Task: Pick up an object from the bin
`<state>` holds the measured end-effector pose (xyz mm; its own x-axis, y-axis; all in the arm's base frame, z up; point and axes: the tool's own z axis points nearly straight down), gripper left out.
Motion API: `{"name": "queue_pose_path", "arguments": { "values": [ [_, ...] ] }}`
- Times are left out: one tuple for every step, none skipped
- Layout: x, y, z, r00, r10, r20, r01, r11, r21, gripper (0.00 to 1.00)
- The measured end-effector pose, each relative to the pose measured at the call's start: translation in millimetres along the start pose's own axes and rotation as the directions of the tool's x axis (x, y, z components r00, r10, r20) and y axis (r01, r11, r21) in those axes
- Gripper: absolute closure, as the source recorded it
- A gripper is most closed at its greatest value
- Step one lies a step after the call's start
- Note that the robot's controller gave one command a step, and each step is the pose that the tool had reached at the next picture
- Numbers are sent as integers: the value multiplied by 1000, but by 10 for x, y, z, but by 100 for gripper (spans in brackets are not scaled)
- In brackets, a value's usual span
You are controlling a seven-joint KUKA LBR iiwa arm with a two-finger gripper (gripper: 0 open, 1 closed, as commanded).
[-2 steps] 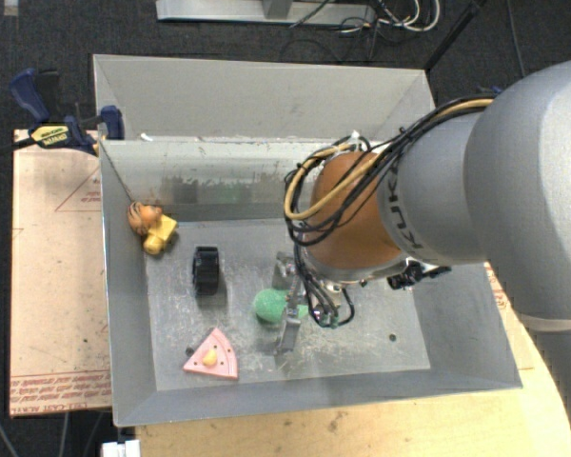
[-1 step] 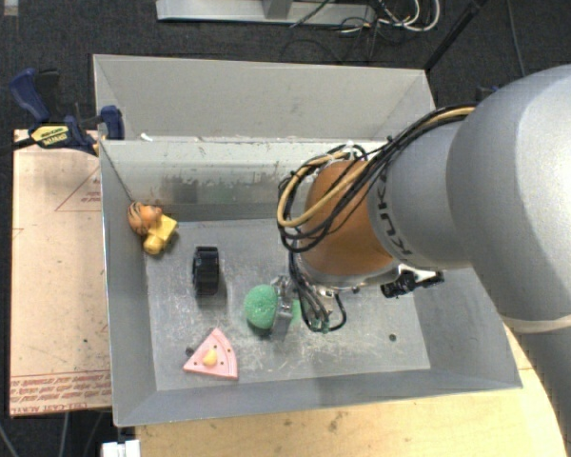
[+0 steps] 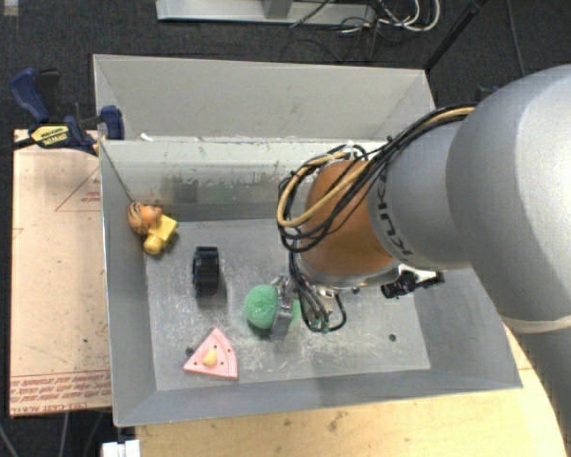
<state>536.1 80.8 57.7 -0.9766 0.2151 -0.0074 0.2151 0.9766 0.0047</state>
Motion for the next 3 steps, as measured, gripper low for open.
{"name": "queue_pose_path", "arguments": {
  "values": [
    [7,-4,-28,1000,2,-3,-2,1000,2,100],
    [9,-4,-101,1000,1,-5,-1,1000,3,100],
    [17,-7,-180,1000,1,-10,-1,1000,4,100]
  ]
}}
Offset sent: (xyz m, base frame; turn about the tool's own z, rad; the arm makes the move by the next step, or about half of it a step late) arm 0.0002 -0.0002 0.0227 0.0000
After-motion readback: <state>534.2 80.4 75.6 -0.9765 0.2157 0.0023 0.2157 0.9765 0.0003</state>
